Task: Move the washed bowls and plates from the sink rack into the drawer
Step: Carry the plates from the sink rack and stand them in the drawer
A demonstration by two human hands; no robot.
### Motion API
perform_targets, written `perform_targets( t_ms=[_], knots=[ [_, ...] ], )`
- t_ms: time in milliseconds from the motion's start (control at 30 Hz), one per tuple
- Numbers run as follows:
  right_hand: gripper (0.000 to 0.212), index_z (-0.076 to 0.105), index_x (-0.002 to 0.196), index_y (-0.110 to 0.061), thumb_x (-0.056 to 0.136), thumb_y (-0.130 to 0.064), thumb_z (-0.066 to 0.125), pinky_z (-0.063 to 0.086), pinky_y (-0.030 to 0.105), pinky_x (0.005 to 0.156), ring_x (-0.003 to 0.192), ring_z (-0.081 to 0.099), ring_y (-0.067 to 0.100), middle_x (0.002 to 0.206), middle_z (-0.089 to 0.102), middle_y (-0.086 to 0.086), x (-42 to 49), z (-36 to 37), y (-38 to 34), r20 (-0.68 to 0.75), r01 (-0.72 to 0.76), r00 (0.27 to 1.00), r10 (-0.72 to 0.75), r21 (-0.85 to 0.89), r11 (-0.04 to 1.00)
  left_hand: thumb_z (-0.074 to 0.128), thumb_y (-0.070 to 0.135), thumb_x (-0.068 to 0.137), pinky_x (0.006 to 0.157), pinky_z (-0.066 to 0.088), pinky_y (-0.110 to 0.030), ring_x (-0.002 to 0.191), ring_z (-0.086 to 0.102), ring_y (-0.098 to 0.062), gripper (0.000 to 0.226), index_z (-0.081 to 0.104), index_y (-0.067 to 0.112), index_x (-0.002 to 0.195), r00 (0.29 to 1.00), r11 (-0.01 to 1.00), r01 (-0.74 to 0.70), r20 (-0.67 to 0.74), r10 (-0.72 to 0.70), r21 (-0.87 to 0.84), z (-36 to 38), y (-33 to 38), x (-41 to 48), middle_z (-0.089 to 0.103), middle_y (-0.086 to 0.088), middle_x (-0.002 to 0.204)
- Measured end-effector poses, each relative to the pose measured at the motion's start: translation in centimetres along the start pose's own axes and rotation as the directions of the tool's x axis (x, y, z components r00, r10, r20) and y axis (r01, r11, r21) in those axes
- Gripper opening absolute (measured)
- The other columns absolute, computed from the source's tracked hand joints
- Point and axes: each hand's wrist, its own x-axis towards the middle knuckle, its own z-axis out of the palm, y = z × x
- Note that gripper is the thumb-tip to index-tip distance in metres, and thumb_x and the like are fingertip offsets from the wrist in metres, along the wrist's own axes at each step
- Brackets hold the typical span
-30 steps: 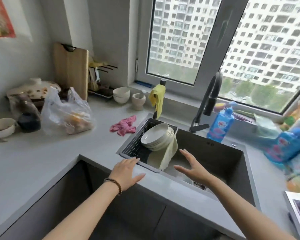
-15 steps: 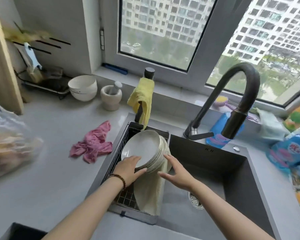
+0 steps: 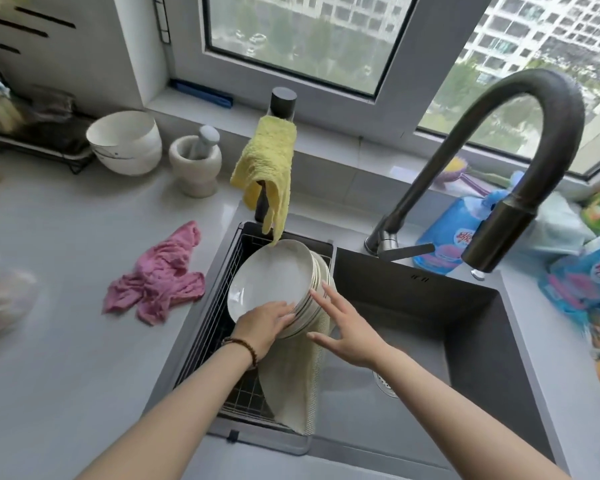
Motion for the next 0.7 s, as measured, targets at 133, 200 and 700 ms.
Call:
perform_targets(
  t_ms=[133, 200, 700],
  knots=[
    [0.082, 0.009, 0.153, -0.045, 0.09, -0.053, 0.06, 0.015, 0.035, 0.122, 0.152, 0.002, 0.012, 0.165, -0.004, -0.011, 0.0, -0.1, -0.1, 0.01, -0.007, 1.0, 0.007, 0.003, 1.0, 0.037, 0.037, 0.098, 0.101, 0.044, -0.033, 0.122, 0.053, -0.015, 0.037, 0.05, 0.029, 0.133, 0.997, 1.0, -0.016, -0.071, 0.017, 0.008, 0.3, 0.0, -0.3, 0.057, 0.005, 0.133],
    [0.081, 0.009, 0.153, -0.046, 0.09, -0.052, 0.059, 0.015, 0.035, 0.121, 0.152, 0.002, 0.012, 0.165, -0.004, -0.011, 0.0, 0.0, -0.2, 0.008, -0.012, 1.0, 0.012, 0.002, 1.0, 0.035, 0.038, 0.099, 0.09, 0.05, -0.036, 0.108, 0.062, -0.021, 0.036, 0.052, 0.03, 0.13, 0.994, 0.999, -0.022, -0.105, 0.026, 0.042, 0.2, 0.2, -0.4, 0.066, -0.001, 0.119],
    [0.081, 0.009, 0.154, -0.039, 0.091, -0.053, 0.057, 0.01, 0.037, 0.121, 0.152, 0.0, 0.014, 0.165, -0.005, -0.009, 0.0, 0.2, -1.8, 0.003, -0.106, 0.994, 0.107, 0.108, 0.988, 0.035, 0.025, 0.1, 0.06, 0.046, -0.039, 0.06, 0.054, -0.026, 0.037, 0.059, 0.004, 0.082, 0.966, 0.994, -0.099, -0.243, 0.086, -0.039, -3.4, 1.2, -1.7, 0.057, -0.011, 0.064]
  ],
)
